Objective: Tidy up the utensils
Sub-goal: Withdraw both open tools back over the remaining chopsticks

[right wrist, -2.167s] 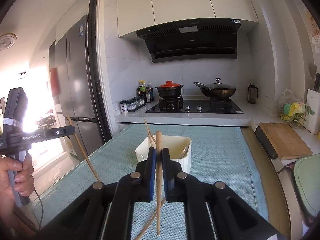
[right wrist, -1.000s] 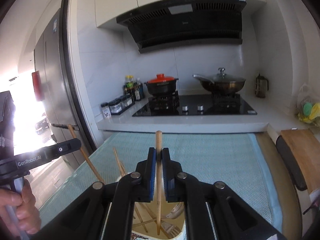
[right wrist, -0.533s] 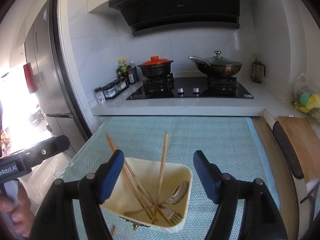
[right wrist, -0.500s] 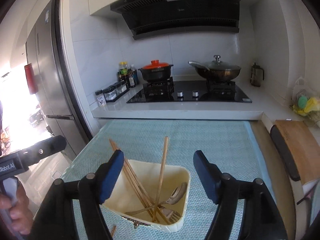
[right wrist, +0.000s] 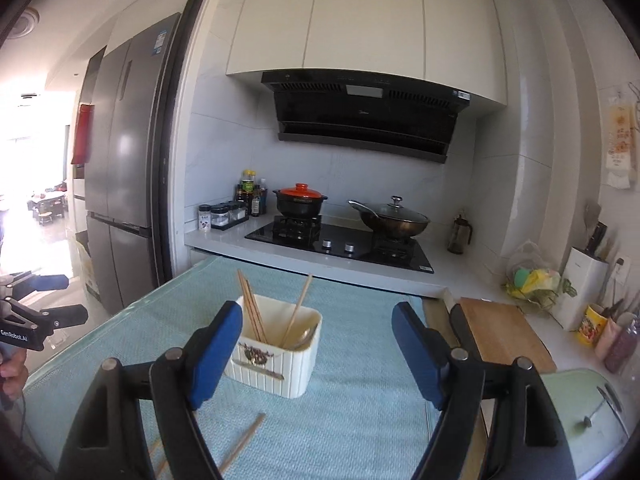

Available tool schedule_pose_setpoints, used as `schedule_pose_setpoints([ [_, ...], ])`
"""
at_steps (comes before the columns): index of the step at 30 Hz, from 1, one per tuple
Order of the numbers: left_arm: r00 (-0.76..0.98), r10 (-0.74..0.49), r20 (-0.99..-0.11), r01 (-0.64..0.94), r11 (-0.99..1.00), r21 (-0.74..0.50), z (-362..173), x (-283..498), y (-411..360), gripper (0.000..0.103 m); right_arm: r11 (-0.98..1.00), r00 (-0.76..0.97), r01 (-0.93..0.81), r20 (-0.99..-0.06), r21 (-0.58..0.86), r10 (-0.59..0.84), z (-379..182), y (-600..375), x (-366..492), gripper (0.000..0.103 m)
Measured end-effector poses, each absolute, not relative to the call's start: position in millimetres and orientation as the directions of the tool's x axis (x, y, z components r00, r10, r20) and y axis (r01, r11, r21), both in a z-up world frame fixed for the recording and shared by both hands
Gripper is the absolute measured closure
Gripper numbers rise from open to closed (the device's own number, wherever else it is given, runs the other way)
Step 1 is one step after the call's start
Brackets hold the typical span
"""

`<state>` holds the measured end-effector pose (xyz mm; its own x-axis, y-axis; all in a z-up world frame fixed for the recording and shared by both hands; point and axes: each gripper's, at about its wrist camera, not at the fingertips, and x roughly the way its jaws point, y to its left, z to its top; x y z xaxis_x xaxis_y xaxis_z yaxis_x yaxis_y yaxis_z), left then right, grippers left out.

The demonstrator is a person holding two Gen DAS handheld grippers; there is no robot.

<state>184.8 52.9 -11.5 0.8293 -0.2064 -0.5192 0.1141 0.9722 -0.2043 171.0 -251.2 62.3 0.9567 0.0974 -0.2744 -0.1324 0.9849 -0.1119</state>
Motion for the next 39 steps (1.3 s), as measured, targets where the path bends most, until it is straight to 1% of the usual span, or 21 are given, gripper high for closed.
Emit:
schedule_pose_setpoints([
  [2, 0.814, -0.232, -0.532, 0.094, 0.957, -0.275, -33.9, 172.7, 55.2, 0.001, 0.992, 0.959, -0.075, -0.280, -0.101, 0.044, 37.4, -253.7, 149.5, 0.024],
  [3, 0.816, -0.224, -0.534, 0.075, 0.955, -0.286, -44.7, 166.9, 54.2, 0.001, 0.994, 0.957, -0.050, -0.291, -0.095, 0.020, 22.3, -253.1, 139.0, 0.024],
  [8, 0.788, -0.149, -0.597, 0.008, 0.973, -0.232, -86.3, 156.3, 41.5, 0.001, 0.994, 0.931, -0.016, -0.364, -0.109, -0.025, -48.0, -245.4, 106.0, 0.024],
  [10, 0.798, -0.100, -0.594, -0.018, 0.981, -0.191, -93.4, 152.1, 37.1, 0.001, 0.991, 0.920, -0.004, -0.388, -0.136, -0.049, -62.3, -243.1, 100.7, 0.024],
  [13, 0.805, -0.042, -0.592, -0.042, 0.991, -0.128, -99.2, 152.4, 27.2, 0.001, 0.993, 0.929, 0.015, -0.366, -0.114, -0.056, -66.1, -245.6, 94.4, 0.024],
  [16, 0.794, -0.052, -0.606, -0.015, 0.994, -0.104, -105.1, 154.8, 21.5, 0.001, 0.998, 0.930, -0.002, -0.368, -0.056, -0.019, -64.1, -248.0, 96.3, 0.024],
  [21, 0.776, -0.046, -0.629, 0.004, 0.998, -0.068, -118.1, 162.7, 20.2, 0.001, 0.998, 0.927, -0.027, -0.374, -0.055, 0.004, -71.5, -246.2, 105.1, 0.024],
  [25, 0.752, -0.039, -0.658, 0.019, 0.999, -0.038, -129.4, 177.0, 21.4, 0.001, 0.998, 0.907, -0.058, -0.418, -0.027, 0.042, -84.6, -247.2, 110.1, 0.024],
  [29, 0.720, -0.038, -0.693, 0.019, 0.999, -0.035, -139.6, 194.0, 23.8, 0.001, 0.997, 0.881, -0.078, -0.468, 0.010, 0.074, -95.4, -248.0, 122.3, 0.024],
  [32, 0.707, -0.037, -0.706, 0.007, 0.999, -0.046, -143.9, 203.1, 24.9, 0.001, 0.995, 0.871, -0.075, -0.482, 0.060, 0.095, -98.5, -251.9, 129.1, 0.024],
  [34, 0.685, -0.033, -0.728, 0.005, 0.999, -0.041, -148.3, 211.6, 23.7, 0.001, 0.994, 0.865, -0.082, -0.491, 0.067, 0.104, -99.1, -249.3, 136.9, 0.024],
  [36, 0.659, -0.023, -0.752, 0.004, 1.000, -0.027, -154.6, 221.0, 21.8, 0.001, 0.992, 0.848, -0.109, -0.514, 0.066, 0.128, -100.8, -243.6, 151.1, 0.031],
  [37, 0.646, -0.020, -0.763, 0.009, 1.000, -0.018, -157.8, 225.4, 20.0, 0.001, 0.989, 0.828, -0.131, -0.540, 0.073, 0.150, -104.0, -239.7, 161.8, 0.036],
  [38, 0.633, -0.014, -0.774, 0.013, 1.000, -0.007, -161.3, 229.4, 19.2, 0.001, 0.985, 0.805, -0.150, -0.567, 0.090, 0.175, -108.4, -234.9, 172.0, 0.044],
  [39, 0.621, -0.001, -0.784, 0.012, 1.000, 0.008, -164.3, 231.6, 18.4, 0.001, 0.978, 0.777, -0.171, -0.595, 0.118, 0.208, -113.3, -231.0, 183.6, 0.048],
])
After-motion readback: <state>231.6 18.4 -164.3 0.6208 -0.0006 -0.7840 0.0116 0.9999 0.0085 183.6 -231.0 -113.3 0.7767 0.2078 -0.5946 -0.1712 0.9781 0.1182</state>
